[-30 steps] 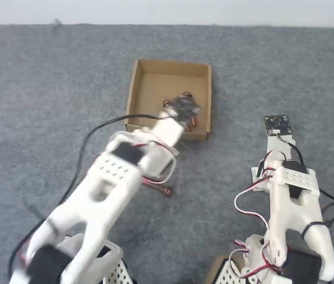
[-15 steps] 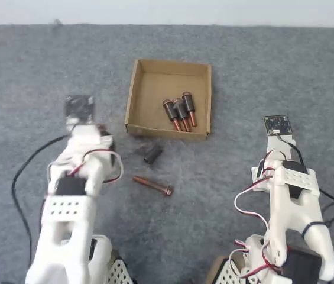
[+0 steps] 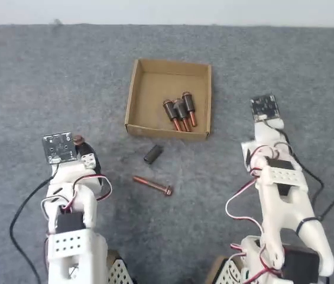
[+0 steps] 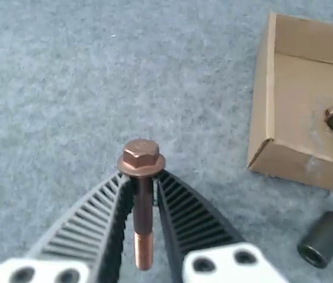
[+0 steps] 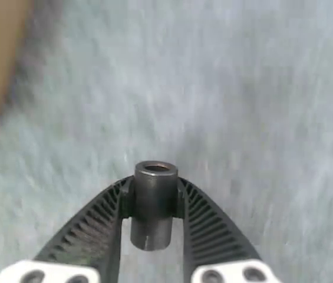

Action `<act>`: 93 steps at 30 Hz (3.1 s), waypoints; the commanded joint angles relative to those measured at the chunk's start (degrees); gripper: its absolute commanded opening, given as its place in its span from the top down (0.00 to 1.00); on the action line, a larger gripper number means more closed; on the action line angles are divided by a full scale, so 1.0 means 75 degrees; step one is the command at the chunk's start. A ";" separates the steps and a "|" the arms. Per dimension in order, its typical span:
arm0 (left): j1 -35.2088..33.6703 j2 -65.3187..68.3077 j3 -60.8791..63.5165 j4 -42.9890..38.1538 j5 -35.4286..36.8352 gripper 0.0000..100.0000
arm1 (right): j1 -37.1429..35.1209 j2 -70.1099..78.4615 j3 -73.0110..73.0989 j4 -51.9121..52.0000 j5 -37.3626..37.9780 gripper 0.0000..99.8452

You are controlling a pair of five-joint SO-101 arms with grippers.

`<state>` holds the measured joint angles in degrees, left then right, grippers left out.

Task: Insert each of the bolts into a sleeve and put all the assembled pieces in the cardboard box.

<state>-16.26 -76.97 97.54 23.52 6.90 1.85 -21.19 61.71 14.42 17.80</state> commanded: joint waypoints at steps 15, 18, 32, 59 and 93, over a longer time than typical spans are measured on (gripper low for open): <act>-0.0035 -0.0680 -0.0088 0.0645 0.0023 0.99 | -0.1893 -0.0041 0.0152 -0.5480 0.0047 0.99; -0.0035 -0.0680 -0.0088 0.0645 0.0023 0.99 | -0.2233 0.0791 -0.0082 -0.6488 0.0047 0.99; -0.0035 -0.0680 -0.0088 0.0645 0.0023 0.99 | -0.2632 0.4050 -0.1747 -0.9207 -0.3634 0.99; -0.0023 -0.0680 -0.0088 0.0610 0.0023 0.99 | -0.4882 0.1553 0.2544 -1.0004 -0.3575 0.99; 0.1770 -0.0727 -0.0744 -0.2204 0.1430 0.99 | -0.4988 0.0346 0.4501 -1.0637 -0.3575 0.99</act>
<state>-6.33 -80.31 97.19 8.92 12.00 -35.34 -16.09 94.42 -65.49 -8.40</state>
